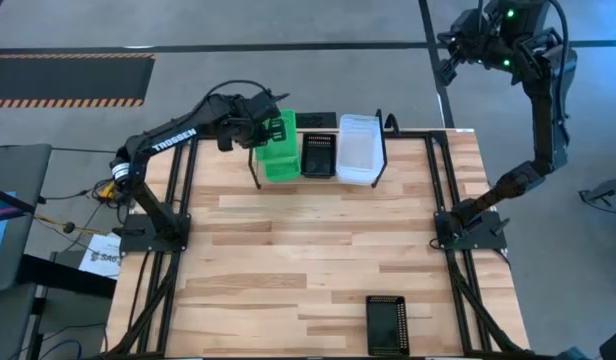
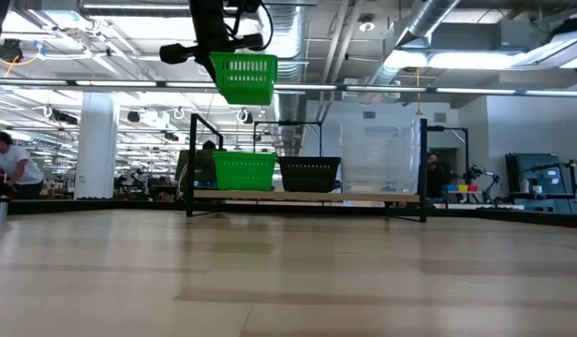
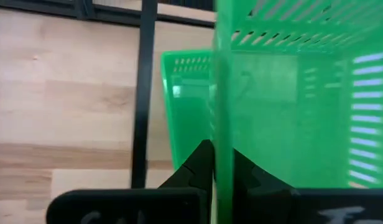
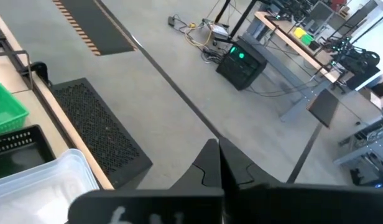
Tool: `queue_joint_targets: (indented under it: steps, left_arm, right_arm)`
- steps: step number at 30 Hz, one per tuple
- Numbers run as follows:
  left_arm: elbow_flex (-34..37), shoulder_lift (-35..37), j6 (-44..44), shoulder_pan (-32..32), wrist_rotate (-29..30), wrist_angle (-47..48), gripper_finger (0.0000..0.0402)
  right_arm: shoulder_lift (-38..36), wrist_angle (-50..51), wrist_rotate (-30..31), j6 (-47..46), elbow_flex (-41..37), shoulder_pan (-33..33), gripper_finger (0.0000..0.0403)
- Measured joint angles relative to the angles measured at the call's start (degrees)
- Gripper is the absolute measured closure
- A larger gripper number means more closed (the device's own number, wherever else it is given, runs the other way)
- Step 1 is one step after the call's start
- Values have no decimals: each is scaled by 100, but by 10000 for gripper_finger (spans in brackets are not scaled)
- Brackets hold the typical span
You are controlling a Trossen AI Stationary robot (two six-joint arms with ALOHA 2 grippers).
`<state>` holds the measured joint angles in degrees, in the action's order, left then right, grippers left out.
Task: Stack baskets on shelf by color
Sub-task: Stack the green bin into the green bin on the shelf
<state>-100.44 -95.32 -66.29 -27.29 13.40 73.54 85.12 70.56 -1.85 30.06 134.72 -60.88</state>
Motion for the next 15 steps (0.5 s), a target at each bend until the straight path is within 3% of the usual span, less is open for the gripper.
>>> queue_joint_targets:
  steps: [10,15]
  left_arm:
    - [17,-906,-170,77,-296,-32,401]
    - [22,-980,-219,61,-209,34,401]
  right_arm:
    - [8,133,-69,-4,0,124,403]
    - [9,147,-151,-4,0,247,403]
